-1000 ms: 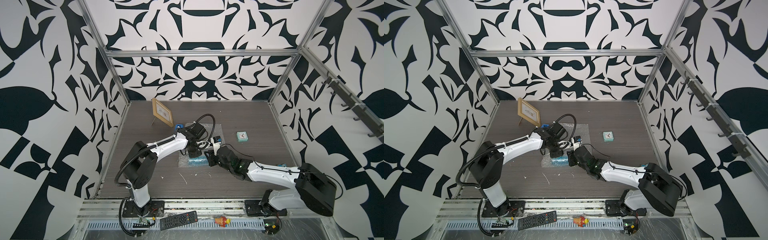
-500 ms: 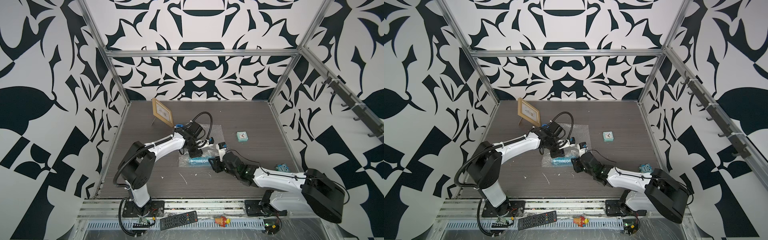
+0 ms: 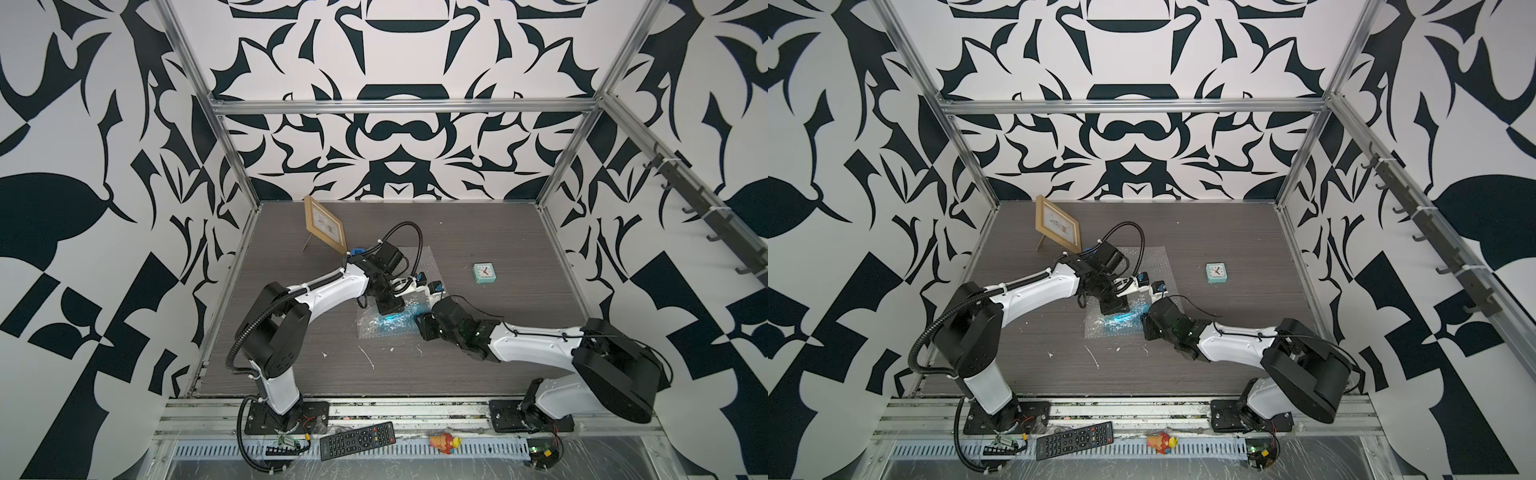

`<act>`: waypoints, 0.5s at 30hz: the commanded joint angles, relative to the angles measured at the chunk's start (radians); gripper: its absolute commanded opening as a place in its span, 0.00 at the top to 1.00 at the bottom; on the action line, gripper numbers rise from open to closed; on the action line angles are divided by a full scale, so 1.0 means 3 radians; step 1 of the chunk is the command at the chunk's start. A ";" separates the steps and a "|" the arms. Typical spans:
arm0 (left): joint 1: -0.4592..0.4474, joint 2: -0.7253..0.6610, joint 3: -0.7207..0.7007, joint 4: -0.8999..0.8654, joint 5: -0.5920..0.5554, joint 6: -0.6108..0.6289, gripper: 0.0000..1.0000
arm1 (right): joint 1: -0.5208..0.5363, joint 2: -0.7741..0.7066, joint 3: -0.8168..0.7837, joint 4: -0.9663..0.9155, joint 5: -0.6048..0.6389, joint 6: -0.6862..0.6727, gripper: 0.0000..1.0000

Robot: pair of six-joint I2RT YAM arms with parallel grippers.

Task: Wrap wine bottles in bubble wrap
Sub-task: Wrap the wine bottle in bubble wrap.

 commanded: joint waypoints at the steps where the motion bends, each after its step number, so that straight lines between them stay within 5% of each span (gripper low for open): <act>1: -0.0003 -0.0137 0.0021 -0.0007 0.0083 -0.0008 0.58 | 0.0028 0.0083 0.0240 -0.0188 0.0019 -0.0070 0.58; 15: -0.0077 -0.1408 -0.1005 0.0745 -0.0082 0.0334 0.56 | -0.0146 0.0125 0.0429 -0.0680 -0.0066 -0.0115 0.61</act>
